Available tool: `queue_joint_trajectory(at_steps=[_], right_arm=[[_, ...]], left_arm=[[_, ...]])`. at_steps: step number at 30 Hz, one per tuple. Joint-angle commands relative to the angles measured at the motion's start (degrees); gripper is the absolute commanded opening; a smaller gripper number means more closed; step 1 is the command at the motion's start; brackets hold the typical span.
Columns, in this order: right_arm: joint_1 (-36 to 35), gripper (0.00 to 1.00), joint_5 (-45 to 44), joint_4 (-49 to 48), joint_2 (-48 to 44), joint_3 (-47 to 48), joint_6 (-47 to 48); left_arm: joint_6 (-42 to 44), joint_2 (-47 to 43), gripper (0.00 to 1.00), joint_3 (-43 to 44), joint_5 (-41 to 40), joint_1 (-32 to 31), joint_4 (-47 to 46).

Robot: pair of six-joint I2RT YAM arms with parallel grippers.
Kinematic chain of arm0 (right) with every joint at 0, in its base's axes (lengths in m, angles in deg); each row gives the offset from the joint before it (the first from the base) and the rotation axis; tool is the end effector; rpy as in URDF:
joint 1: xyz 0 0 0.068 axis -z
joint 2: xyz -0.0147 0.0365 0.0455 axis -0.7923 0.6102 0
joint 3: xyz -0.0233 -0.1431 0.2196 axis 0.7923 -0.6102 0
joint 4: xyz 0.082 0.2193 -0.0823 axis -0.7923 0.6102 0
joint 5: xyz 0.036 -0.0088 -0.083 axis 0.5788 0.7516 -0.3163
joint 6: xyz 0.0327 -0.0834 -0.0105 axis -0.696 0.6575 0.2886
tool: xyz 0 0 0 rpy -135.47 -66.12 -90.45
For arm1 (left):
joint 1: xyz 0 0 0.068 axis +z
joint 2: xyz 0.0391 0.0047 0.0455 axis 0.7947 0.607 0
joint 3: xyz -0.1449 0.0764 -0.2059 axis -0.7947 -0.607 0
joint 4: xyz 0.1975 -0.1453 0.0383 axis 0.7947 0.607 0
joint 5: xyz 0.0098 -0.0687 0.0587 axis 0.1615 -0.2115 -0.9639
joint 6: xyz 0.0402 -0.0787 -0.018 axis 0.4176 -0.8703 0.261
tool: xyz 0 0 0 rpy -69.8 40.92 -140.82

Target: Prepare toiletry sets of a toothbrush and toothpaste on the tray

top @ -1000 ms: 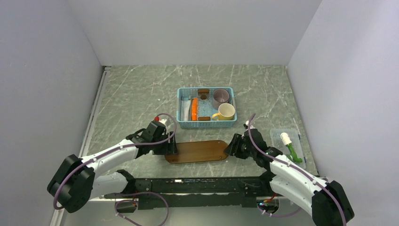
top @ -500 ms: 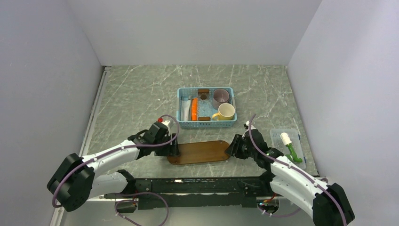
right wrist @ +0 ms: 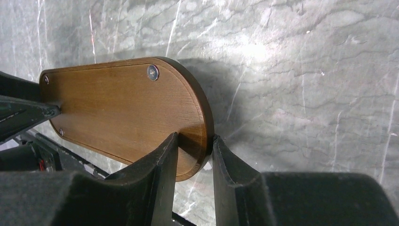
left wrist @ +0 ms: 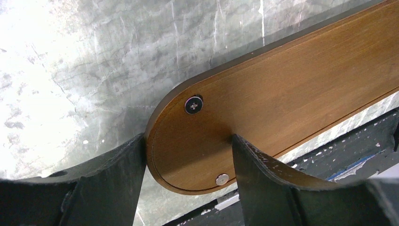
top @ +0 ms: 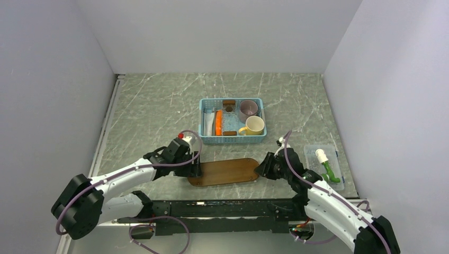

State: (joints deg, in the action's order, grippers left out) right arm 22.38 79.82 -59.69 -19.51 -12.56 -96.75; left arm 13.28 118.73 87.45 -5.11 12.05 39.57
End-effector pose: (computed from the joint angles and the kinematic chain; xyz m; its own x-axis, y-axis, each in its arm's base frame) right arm 0.1447 0.0958 0.1207 -0.8182 0.3123 -0.4828 -0.0268 0.8180 0.5745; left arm 0.1610 -0.1493 0.1265 -0.9170 -0.0042 -0.3989 0.1758 0.8934 -0.4135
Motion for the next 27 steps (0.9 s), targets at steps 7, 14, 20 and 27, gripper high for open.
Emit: queue_joint_trajectory(at_steps=[7,14,20,27], right_arm=[[-5.1,0.14,0.0,3.2,-6.8,-3.3,-5.0],[-8.7,0.15,-3.6,5.9,-6.5,-2.8,-9.1],[-11.4,0.15,-7.4,7.8,-5.2,-2.2,-12.4],[-12.1,0.18,-11.1,9.4,-6.2,-2.2,-14.2]], left_arm=[[0.1,-3.8,0.70,-0.1,0.6,-1.0,0.1],[0.1,-2.4,0.71,0.4,-0.6,-1.0,0.1],[0.4,0.4,0.72,1.6,-0.8,-1.0,-1.0],[1.1,3.6,0.73,3.7,-0.1,-1.0,-2.8]])
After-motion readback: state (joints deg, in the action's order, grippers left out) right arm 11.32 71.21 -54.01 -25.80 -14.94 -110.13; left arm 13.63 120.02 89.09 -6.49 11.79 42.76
